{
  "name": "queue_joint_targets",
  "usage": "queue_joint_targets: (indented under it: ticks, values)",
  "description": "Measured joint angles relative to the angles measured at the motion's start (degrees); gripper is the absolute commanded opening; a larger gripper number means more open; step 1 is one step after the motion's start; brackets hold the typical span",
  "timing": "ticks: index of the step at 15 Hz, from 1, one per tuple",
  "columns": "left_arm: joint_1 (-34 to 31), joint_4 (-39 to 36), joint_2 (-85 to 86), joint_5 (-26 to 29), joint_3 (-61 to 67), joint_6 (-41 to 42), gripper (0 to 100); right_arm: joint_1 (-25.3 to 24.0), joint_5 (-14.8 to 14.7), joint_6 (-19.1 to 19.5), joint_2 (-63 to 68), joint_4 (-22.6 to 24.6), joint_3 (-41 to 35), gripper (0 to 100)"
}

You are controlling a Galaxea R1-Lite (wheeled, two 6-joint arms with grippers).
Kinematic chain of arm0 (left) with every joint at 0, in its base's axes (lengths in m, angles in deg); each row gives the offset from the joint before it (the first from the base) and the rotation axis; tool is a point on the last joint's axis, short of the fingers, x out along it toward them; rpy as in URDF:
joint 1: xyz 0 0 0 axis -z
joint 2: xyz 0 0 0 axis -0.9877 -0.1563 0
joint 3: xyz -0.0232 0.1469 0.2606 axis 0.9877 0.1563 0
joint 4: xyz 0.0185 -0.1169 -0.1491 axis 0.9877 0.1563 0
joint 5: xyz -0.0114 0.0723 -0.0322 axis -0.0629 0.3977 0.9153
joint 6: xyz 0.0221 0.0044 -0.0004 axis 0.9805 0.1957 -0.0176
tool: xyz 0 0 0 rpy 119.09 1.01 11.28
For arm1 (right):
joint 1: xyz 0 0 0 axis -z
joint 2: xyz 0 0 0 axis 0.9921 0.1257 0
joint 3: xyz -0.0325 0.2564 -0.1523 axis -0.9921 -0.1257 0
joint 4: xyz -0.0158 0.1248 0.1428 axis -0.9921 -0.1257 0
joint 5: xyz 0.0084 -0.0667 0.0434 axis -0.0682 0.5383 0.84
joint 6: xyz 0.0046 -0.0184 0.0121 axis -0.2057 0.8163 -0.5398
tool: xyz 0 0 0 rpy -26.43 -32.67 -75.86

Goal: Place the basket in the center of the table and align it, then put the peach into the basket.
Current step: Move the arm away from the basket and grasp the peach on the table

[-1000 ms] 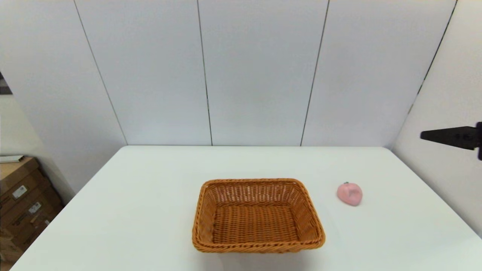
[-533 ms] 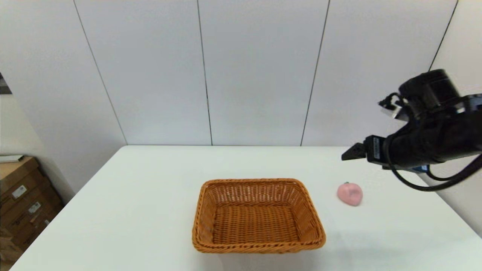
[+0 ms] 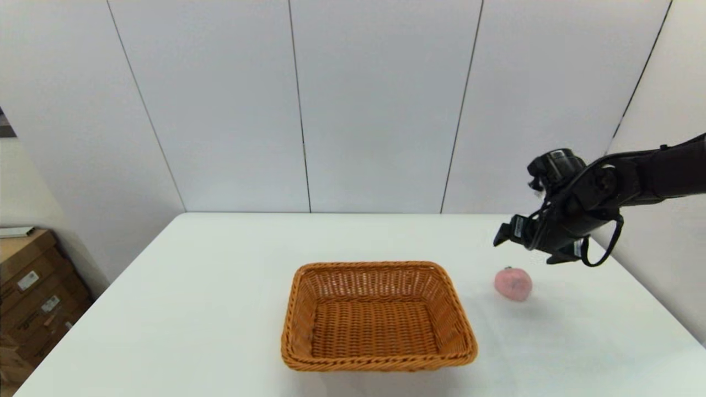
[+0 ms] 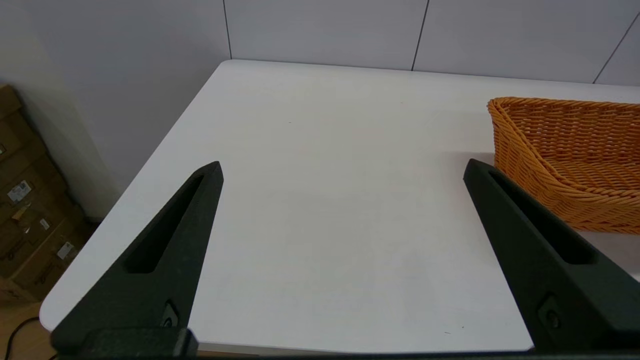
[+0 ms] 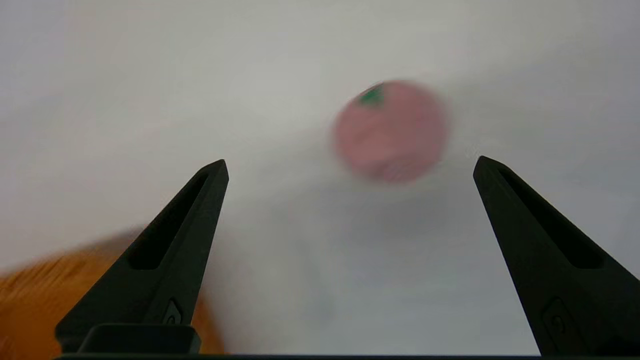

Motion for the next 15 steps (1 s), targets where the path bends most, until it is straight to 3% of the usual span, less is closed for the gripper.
queue_joint_targets:
  ticks: [5, 10, 11, 15]
  values:
    - [0.02, 0.05, 0.00, 0.01, 0.00, 0.00, 100, 3.69, -0.13, 0.60, 5.92, -0.55, 0.46, 100]
    - [0.00, 0.07, 0.00, 0.01, 0.00, 0.00, 100, 0.85, 0.06, 0.62, 7.85, -0.59, -0.72, 100]
    - [0.02, 0.05, 0.00, -0.02, 0.00, 0.00, 100, 0.41, 0.20, 0.62, 8.05, -0.56, -0.79, 0]
    - [0.02, 0.05, 0.00, 0.01, 0.00, 0.00, 100, -1.10, 0.21, 0.55, 9.24, -0.17, -0.66, 0]
